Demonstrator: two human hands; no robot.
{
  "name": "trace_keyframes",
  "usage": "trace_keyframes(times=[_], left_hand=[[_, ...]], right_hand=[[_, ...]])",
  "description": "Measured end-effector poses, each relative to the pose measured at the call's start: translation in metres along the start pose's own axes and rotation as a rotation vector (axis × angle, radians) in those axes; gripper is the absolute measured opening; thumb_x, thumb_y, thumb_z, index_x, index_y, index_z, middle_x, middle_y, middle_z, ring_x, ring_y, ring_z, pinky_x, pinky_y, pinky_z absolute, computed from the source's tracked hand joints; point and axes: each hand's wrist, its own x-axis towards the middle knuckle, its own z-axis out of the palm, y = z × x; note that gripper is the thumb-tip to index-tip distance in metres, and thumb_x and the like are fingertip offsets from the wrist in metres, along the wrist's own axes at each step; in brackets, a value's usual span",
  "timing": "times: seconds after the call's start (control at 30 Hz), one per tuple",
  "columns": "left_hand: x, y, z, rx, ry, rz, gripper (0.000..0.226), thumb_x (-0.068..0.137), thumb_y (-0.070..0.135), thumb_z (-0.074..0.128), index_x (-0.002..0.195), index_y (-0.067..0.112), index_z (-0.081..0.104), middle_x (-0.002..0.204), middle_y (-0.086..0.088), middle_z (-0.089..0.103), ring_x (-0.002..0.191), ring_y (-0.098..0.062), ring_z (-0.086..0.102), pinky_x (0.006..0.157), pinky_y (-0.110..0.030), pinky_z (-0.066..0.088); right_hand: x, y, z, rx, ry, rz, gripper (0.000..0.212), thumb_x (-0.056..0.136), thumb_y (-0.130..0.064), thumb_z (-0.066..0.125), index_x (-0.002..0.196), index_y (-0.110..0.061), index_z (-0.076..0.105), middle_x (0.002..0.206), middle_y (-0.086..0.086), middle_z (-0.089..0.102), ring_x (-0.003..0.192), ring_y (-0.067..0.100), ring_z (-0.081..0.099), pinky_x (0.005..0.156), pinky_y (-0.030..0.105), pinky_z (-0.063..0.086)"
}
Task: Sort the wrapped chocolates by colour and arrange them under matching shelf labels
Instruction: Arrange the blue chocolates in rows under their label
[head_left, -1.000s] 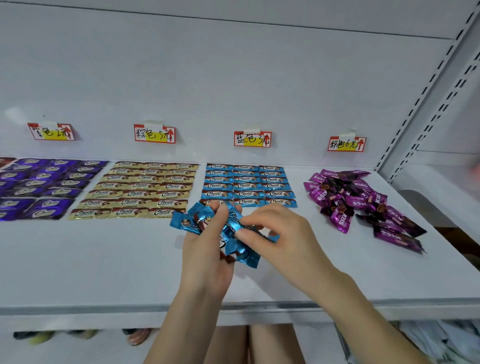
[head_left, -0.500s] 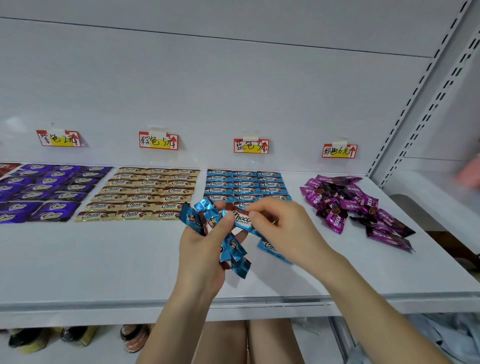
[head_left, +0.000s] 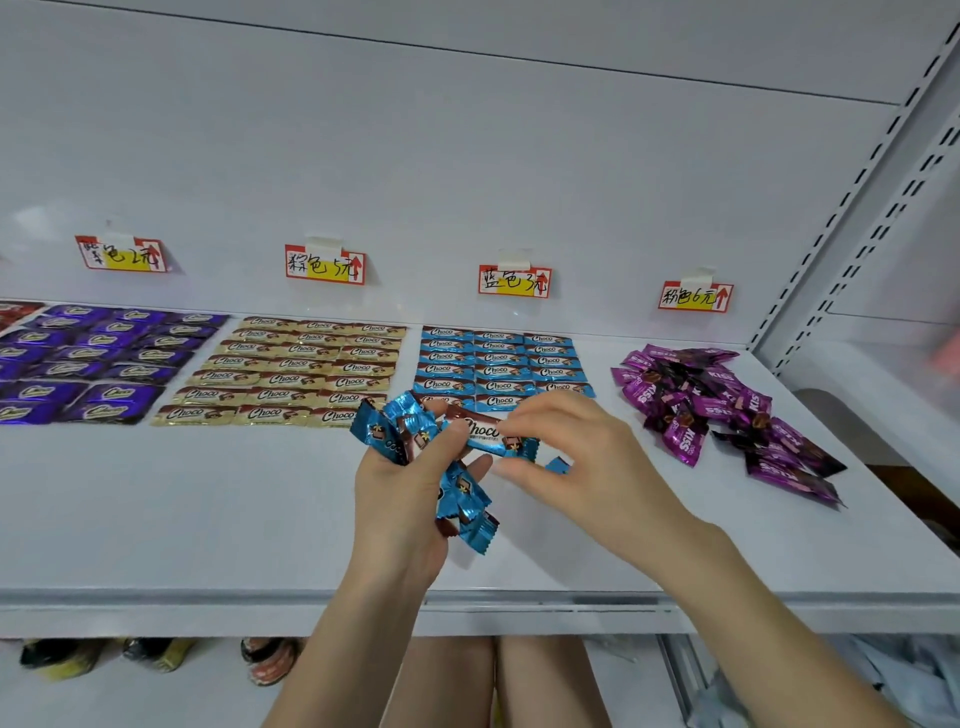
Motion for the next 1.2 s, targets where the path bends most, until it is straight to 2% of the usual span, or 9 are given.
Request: trace_keyframes(times=[0.1,0.2,0.33,0.47,0.63,0.83,1.0,1.2], left_hand=[[0.003,-0.001,-0.005,0.002,0.0,-0.024,0.015,0.083,0.008,0.063,0.098,0.012,0.064,0.091,-0.009,0.074,0.077,-0.019,0.072,0.055,-0.028,0.057],[0.008,-0.001,-0.016,0.003,0.074,-0.054,0.012,0.087,0.02,0.061,0.098,0.016,0.06,0.082,-0.004,0.074,0.076,-0.016,0.072,0.053,-0.029,0.057],[0.013,0.004,-0.035,-0.033,0.206,-0.09,0.012,0.089,0.026,0.058,0.087,0.014,0.057,0.06,0.0,0.068,0.058,-0.012,0.068,0.047,-0.026,0.054],[0.017,0.011,-0.048,-0.073,0.261,-0.101,0.016,0.09,0.029,0.057,0.086,0.014,0.056,0.065,-0.002,0.061,0.056,-0.012,0.058,0.047,-0.024,0.052],[0.023,0.016,-0.056,-0.111,0.286,-0.086,0.013,0.09,0.028,0.058,0.087,0.015,0.057,0.062,-0.001,0.063,0.053,-0.01,0.059,0.047,-0.024,0.052],[0.026,0.012,-0.059,-0.115,0.287,-0.097,0.012,0.089,0.027,0.059,0.087,0.016,0.058,0.059,0.0,0.064,0.052,-0.01,0.06,0.047,-0.024,0.052],[0.028,0.011,-0.06,-0.109,0.29,-0.097,0.012,0.089,0.027,0.059,0.086,0.015,0.058,0.059,0.001,0.065,0.05,-0.009,0.061,0.046,-0.024,0.052],[0.029,0.011,-0.06,-0.104,0.289,-0.112,0.011,0.089,0.028,0.06,0.087,0.017,0.058,0.059,0.001,0.065,0.051,-0.01,0.062,0.046,-0.024,0.052]], right_hand=[[0.006,0.002,0.006,-0.138,0.001,-0.09,0.024,0.075,-0.019,0.067,0.094,-0.005,0.071,0.093,0.008,0.067,0.088,0.025,0.062,0.075,0.032,0.049],[0.016,0.013,0.017,-0.082,-0.069,-0.013,0.022,0.081,-0.018,0.067,0.099,-0.007,0.071,0.099,0.006,0.067,0.094,0.021,0.06,0.08,0.029,0.045],[0.03,0.035,0.042,-0.037,-0.23,0.079,0.02,0.087,-0.018,0.062,0.106,-0.013,0.068,0.104,0.001,0.065,0.097,0.015,0.054,0.084,0.027,0.042],[0.041,0.043,0.067,-0.148,-0.357,0.096,0.021,0.091,-0.025,0.056,0.107,-0.016,0.066,0.103,-0.001,0.063,0.098,0.016,0.051,0.082,0.027,0.042],[0.029,0.036,0.082,-0.259,-0.247,0.045,0.026,0.094,-0.03,0.047,0.113,-0.019,0.062,0.113,-0.005,0.057,0.106,0.013,0.044,0.08,0.024,0.039],[0.03,0.034,0.091,-0.318,-0.259,0.044,0.031,0.096,-0.034,0.039,0.119,-0.02,0.056,0.122,-0.004,0.051,0.111,0.014,0.041,0.075,0.022,0.034],[0.039,0.038,0.096,-0.351,-0.269,0.081,0.033,0.097,-0.037,0.037,0.12,-0.02,0.053,0.123,-0.003,0.05,0.111,0.014,0.041,0.079,0.026,0.041],[0.041,0.038,0.096,-0.345,-0.291,0.086,0.035,0.097,-0.038,0.036,0.123,-0.02,0.051,0.126,-0.003,0.048,0.113,0.013,0.039,0.081,0.025,0.041]])
